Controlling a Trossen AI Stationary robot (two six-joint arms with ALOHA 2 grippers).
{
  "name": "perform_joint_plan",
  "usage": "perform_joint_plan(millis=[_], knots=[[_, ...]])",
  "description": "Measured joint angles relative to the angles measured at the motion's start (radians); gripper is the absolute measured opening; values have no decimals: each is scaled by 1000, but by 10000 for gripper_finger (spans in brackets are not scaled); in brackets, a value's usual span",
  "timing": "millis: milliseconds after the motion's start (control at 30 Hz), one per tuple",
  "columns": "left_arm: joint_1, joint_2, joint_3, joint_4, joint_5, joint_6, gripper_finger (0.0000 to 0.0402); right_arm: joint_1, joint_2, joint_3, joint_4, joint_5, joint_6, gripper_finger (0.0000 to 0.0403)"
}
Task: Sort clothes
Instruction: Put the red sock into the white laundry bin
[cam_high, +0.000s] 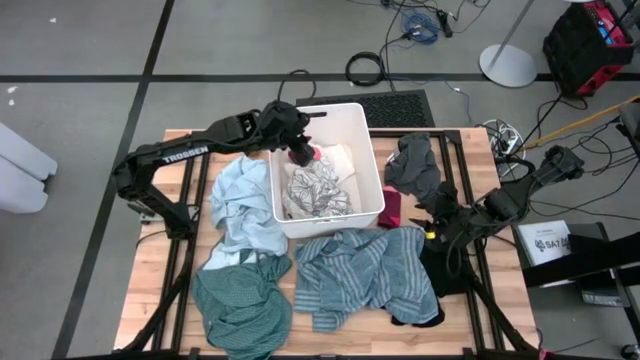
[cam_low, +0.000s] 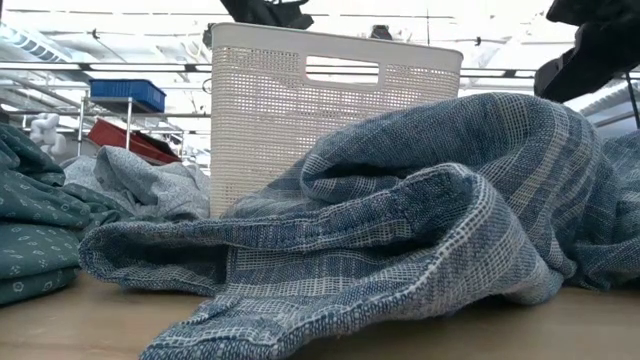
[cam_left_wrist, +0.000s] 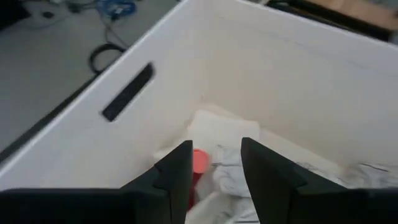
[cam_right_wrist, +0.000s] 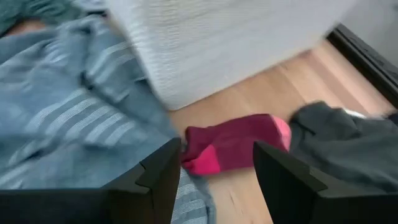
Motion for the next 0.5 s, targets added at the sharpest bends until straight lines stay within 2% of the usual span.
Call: perform_joint_plan(millis=[133,233,333,500], knots=[[-55,-22,0,-7,123,-48,146,-75,2,0,-38,30,96,187],[-134,-37,0,-17,146,-68,146,-129,8,-9,-40,-14,135,187],[-236,-47,1,-21,104,-73,146,-189,20,-38,-42,-72,198,187],[-406,-48,1,-21,-75,-87,146,-304,29,-93,-28,-126,258,187]])
